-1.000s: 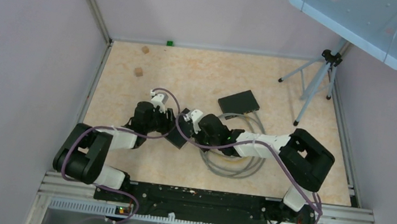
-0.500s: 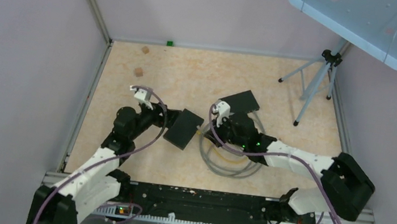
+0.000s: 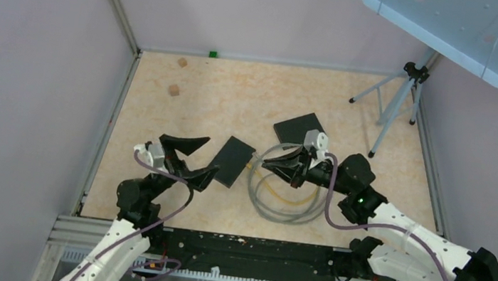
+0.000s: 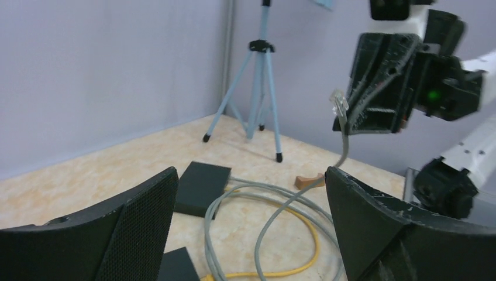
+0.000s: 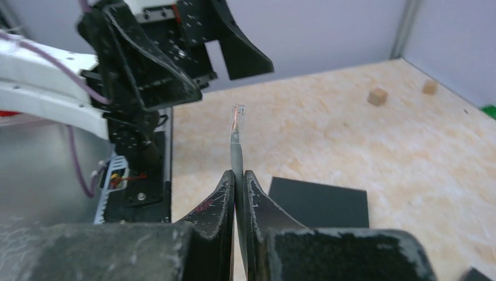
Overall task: Insert the plug into the switch port
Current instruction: Adjust the connector.
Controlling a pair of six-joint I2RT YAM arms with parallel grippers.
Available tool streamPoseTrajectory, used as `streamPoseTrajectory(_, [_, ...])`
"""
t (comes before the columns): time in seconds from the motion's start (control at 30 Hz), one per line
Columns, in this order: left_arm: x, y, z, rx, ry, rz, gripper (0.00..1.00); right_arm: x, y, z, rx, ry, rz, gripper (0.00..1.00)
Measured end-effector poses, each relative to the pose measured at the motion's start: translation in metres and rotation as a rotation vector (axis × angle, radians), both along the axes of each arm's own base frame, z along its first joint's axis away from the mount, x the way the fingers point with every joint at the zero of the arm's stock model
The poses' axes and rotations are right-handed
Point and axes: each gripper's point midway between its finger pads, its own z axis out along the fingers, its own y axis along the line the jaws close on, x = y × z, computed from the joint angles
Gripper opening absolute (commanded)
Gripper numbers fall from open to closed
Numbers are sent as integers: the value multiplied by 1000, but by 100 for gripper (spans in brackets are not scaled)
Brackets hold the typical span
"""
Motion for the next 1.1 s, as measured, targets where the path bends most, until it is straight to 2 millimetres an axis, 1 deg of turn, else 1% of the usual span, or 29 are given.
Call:
streamPoseTrajectory(0.13, [-28, -8, 0, -2, -133, -111, 96, -28, 3, 19, 52, -80, 167, 0])
streamPoseTrajectory(0.17, [-38, -11, 5, -3, -176, -150, 96, -36, 3, 23, 66, -98, 207, 0])
streamPoseTrajectory(0.27, [-58, -17, 15, -1, -263, -238, 94, -54, 3, 31, 88, -138, 312, 0])
streamPoseTrajectory(0.3, [-66, -20, 17, 2, -290, -276, 94, -61, 3, 31, 87, -144, 354, 0])
streamPoseTrajectory(0.33, [-73, -23, 17, 8, -310, -313, 92, -63, 3, 30, 85, -144, 373, 0])
streamPoseTrajectory(0.43, [-90, -33, 13, 32, -330, -415, 81, -71, 5, 21, 60, -125, 438, 0])
streamPoseTrajectory(0.5, [-100, -39, 11, 52, -346, -476, 76, -71, 8, 14, 38, -100, 458, 0])
streamPoseTrajectory(0.6, [-112, -48, 17, 82, -397, -541, 74, -68, 12, 6, 10, -63, 471, 0])
streamPoseTrajectory(0.7, [-117, -57, 26, 108, -440, -573, 72, -65, 16, 1, -10, -38, 480, 0])
streamPoseTrajectory(0.77, [-118, -62, 29, 124, -460, -585, 70, -64, 18, -2, -22, -23, 485, 0])
streamPoseTrajectory(0.83, [-117, -66, 26, 140, -463, -589, 69, -63, 19, -6, -32, -9, 491, 0])
streamPoseTrajectory(0.93, [-111, -74, 18, 166, -430, -602, 65, -64, 19, -10, -44, 8, 505, 0])
streamPoseTrajectory(1.0, [-106, -80, 12, 184, -396, -614, 63, -66, 18, -10, -45, 6, 517, 0])
streamPoseTrajectory(1.1, [-102, -86, 8, 198, -370, -628, 59, -69, 18, -9, -46, 2, 536, 0])
